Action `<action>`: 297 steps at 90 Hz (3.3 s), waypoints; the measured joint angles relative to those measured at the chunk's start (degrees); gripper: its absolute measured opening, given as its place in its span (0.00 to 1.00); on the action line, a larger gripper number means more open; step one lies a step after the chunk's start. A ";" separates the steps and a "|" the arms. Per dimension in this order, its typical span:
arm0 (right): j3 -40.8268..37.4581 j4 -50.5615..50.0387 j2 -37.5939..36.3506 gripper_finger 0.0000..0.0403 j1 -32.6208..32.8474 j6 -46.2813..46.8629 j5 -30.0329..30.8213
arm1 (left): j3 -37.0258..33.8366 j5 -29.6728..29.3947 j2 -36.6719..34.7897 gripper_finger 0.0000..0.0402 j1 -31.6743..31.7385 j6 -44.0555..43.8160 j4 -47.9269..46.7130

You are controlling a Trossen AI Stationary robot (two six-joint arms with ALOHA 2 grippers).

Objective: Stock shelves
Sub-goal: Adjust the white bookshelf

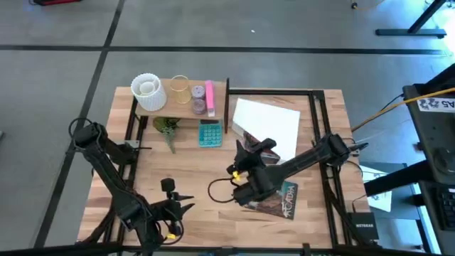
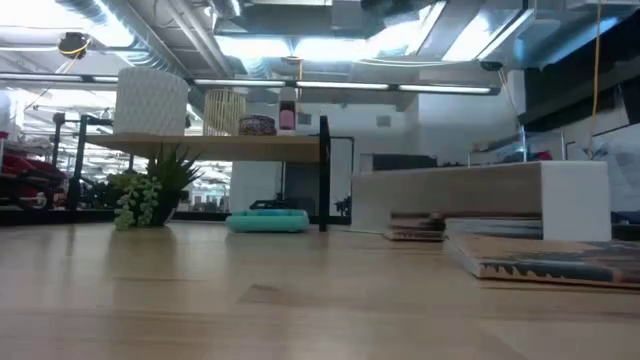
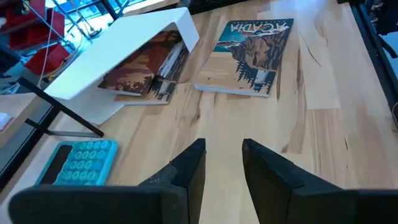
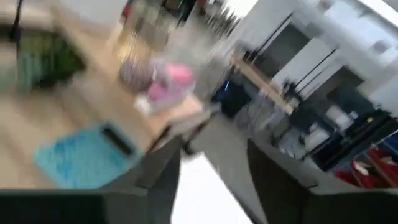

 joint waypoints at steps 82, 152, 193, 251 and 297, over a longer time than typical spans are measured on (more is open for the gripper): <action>-27.41 29.09 -0.48 0.67 -25.62 -23.81 -23.85 | -0.02 -0.04 0.02 0.22 -0.37 -0.39 0.02; -29.55 9.09 -14.51 0.01 -21.81 1.33 -16.56 | 0.00 -0.02 0.02 0.22 -0.33 -1.53 0.11; -50.77 44.12 -36.18 0.00 -16.74 9.01 -4.94 | -0.01 -0.02 0.02 0.22 -0.33 -0.59 1.51; -65.42 105.48 -28.84 0.00 -31.48 -13.14 -7.76 | -0.02 -0.13 0.02 0.22 -0.22 0.33 1.46; -65.39 121.38 -23.12 0.00 -37.87 -17.95 -15.59 | -0.02 -0.22 0.02 0.22 0.39 0.70 1.35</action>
